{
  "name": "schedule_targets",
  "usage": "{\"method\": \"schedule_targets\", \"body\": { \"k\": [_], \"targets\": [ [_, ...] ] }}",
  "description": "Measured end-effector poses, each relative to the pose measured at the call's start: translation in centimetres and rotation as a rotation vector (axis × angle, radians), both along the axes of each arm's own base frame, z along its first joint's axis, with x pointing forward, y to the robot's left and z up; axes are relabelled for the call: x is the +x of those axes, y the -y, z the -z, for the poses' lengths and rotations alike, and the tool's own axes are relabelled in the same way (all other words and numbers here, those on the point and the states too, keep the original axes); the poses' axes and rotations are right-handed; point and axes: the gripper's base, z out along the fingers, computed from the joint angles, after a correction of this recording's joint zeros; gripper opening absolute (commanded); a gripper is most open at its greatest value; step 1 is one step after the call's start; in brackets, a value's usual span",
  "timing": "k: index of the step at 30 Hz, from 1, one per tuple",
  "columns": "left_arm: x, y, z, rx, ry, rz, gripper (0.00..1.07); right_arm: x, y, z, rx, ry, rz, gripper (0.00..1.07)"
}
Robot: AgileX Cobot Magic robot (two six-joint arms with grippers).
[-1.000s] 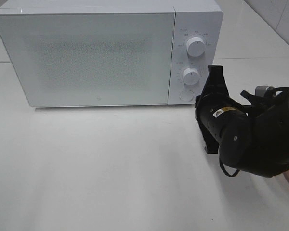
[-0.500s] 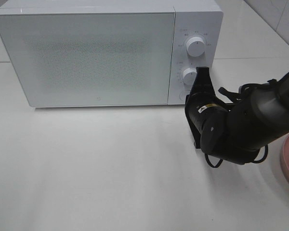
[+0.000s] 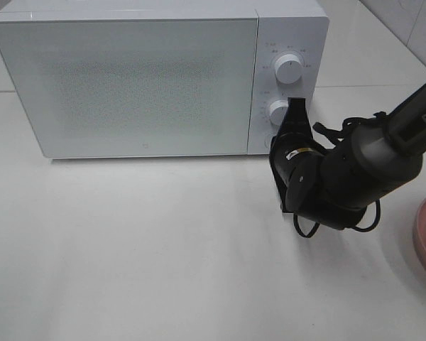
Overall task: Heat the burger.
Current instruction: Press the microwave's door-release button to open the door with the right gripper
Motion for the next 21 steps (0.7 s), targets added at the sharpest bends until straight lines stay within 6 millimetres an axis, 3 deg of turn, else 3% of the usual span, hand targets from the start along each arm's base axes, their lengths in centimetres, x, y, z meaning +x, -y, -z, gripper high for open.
{"method": "schedule_targets", "body": {
  "k": [12, 21],
  "targets": [
    [0.0, 0.0, 0.0, 0.0, 0.0, 0.0, 1.0, 0.9, -0.7, 0.8, 0.008, -0.006, -0.002, 0.0],
    [0.0, 0.0, 0.0, 0.0, 0.0, 0.0, 1.0, 1.7, -0.1, 0.6, 0.004, 0.018, 0.028, 0.0]
  ]
}}
